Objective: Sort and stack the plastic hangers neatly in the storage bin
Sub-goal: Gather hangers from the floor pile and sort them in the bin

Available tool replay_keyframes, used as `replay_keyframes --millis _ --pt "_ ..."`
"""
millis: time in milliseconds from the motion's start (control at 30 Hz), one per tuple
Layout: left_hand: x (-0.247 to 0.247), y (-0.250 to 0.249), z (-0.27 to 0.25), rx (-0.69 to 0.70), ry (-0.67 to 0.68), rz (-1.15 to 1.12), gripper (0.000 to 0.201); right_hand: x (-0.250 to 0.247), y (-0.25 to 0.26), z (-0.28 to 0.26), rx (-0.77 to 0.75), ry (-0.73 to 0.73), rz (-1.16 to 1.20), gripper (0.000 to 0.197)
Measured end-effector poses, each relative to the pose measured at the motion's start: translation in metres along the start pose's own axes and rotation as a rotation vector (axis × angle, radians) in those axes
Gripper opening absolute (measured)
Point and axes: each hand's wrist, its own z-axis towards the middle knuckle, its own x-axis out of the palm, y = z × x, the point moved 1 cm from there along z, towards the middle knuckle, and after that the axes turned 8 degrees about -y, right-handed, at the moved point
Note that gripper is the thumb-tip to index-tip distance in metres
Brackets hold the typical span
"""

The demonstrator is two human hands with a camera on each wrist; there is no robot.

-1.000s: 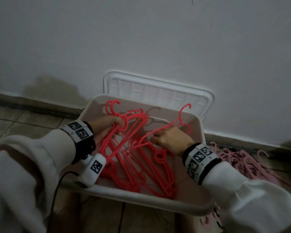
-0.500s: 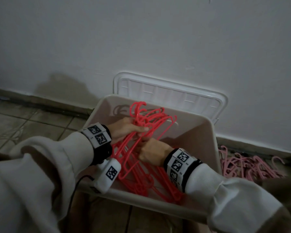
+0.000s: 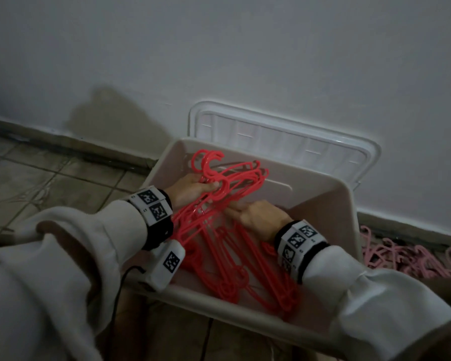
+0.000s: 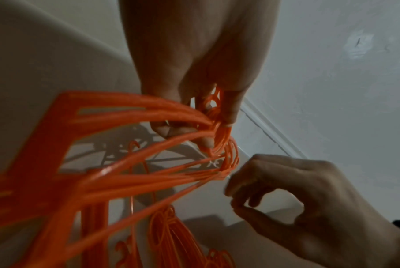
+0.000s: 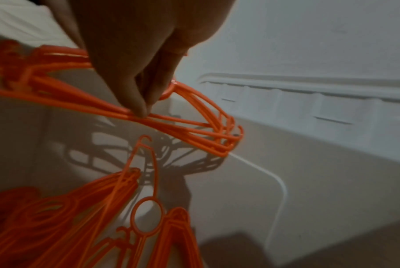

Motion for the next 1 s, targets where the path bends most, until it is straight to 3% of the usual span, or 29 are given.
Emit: replay_keyframes --millis 100,200,333,533,733,1000 --pt "-0.012 0.003 0.006 0.004 -0.012 -0.007 0.013 0.004 -0.017 -0.007 0.184 0.206 0.063 0.041" --pt "-0.02 0.006 0.009 -0.01 -0.038 -0.009 0.012 0.031 -0.028 -0.008 0.289 0.324 0.066 0.033" --pt "-0.028 0.004 0.01 -0.014 -0.059 -0.015 0.012 0.064 -0.033 0.007 0.434 0.42 0.17 0.039" --pt "-0.035 0.006 0.014 -0.015 -0.041 -0.018 0.023 0.109 -0.024 0.04 0.615 0.415 0.269 0.076" --pt "-0.034 0.009 0.016 -0.027 -0.024 -0.052 0.014 0.133 -0.01 0.059 0.695 0.39 0.231 0.054" --pt "-0.033 -0.003 0.008 0.008 -0.02 -0.024 0.017 0.121 -0.016 0.038 0.736 0.194 0.538 0.069"
